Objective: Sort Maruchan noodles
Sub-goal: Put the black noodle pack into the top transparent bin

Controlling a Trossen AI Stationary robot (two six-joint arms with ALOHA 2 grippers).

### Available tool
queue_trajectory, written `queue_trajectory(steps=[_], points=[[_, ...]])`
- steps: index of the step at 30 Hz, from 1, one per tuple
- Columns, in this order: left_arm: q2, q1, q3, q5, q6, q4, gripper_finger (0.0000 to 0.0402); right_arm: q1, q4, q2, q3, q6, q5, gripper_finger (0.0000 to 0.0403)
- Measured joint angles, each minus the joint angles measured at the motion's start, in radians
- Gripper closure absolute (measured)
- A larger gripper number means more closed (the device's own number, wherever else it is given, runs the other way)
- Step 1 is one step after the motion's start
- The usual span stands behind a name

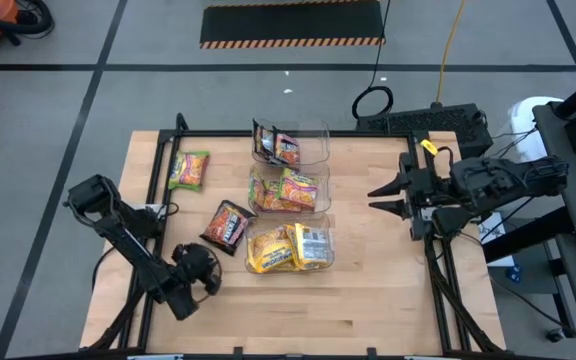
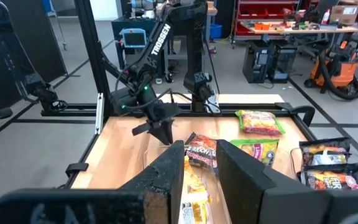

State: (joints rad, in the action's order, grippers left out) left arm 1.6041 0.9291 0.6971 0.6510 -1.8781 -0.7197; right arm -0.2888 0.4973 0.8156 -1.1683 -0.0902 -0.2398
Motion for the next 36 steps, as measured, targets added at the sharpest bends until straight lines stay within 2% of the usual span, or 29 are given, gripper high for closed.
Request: queue_trajectory(steps=[4,5,8,13,20,26,32,36], points=[[-0.001,0.007,0.0,-0.004,-0.319,0.015,0.0323,0.0,0.0,0.014,0.0,-0.002,0.0,0.0312],[-0.004,0.003,0.0,-0.018,-0.337,0.034,0.0323,0.0,-0.002,0.017,0.0,-0.002,0.0,0.0312],[-0.026,-0.018,0.002,-0.023,-0.343,0.092,0.0323,0.0,-0.01,0.027,0.0,-0.002,0.001,0.0312],[-0.036,-0.053,0.002,-0.022,-0.352,0.069,0.0323,0.0,-0.011,0.032,0.0,0.0,0.005,0.0312],[-0.036,-0.087,0.002,-0.024,-0.325,-0.075,0.0323,0.0,-0.011,0.034,0.0,0.001,0.005,0.0312],[-0.035,-0.089,0.001,-0.023,-0.107,-0.096,0.0323,0.0,-0.009,0.034,0.0,0.005,0.006,0.0312],[-0.036,-0.076,0.001,-0.023,0.42,-0.043,0.0323,0.0,-0.007,0.034,0.0,0.005,0.008,0.0312],[-0.036,-0.076,0.001,-0.031,0.671,-0.044,0.0323,0.0,-0.006,0.034,0.0,0.005,0.009,0.0312]])
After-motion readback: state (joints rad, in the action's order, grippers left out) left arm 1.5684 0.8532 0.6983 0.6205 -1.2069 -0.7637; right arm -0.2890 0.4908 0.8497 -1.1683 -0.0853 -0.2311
